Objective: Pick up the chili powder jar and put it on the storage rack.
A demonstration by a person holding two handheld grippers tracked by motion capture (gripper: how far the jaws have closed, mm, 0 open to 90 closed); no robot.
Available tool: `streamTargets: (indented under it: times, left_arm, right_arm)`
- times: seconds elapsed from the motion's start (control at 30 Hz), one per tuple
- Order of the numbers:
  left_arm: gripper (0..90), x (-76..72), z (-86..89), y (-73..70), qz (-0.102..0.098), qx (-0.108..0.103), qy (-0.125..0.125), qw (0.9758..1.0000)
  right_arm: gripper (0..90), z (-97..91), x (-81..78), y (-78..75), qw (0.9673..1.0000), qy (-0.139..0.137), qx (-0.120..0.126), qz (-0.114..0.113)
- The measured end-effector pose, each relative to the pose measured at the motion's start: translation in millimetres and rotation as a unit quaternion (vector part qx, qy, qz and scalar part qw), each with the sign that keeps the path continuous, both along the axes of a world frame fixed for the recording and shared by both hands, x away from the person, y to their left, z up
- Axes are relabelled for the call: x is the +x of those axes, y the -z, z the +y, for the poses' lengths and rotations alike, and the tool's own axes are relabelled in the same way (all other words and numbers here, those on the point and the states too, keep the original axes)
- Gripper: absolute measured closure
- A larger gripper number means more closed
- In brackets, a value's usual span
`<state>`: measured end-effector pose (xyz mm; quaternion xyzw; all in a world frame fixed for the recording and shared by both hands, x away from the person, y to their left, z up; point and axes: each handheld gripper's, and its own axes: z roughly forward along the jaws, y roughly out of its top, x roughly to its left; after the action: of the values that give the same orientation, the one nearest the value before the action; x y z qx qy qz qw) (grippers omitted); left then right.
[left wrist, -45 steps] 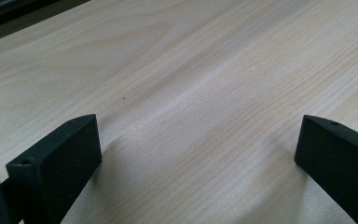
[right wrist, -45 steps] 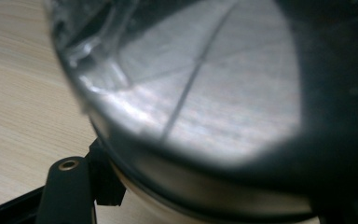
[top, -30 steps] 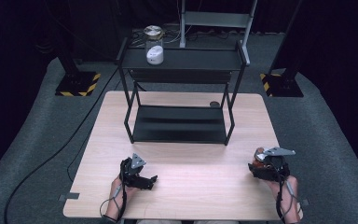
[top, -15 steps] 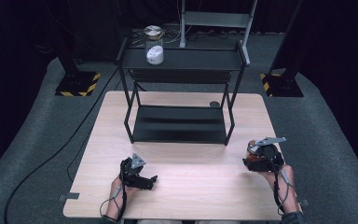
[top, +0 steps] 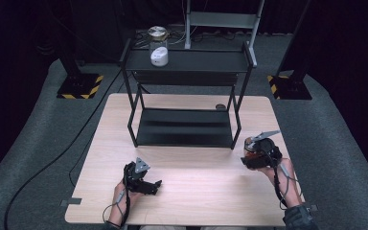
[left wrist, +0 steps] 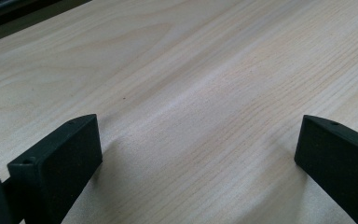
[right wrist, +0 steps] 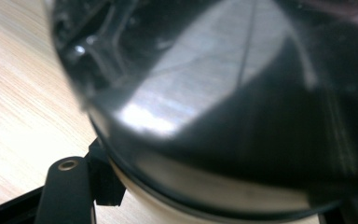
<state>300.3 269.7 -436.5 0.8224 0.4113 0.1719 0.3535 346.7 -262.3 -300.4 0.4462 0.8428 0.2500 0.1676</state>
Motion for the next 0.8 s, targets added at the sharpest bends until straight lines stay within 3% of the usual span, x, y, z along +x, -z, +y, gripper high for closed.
streamTargets:
  times: [0.8]
  left_arm:
    - [0.0, 0.0, 0.0, 0.0, 0.000, 0.000, 0.000, 1.0000]
  right_arm:
    - [30.7, 36.0, 45.8, -26.8, 0.9980, -0.046, -0.020, 0.038]
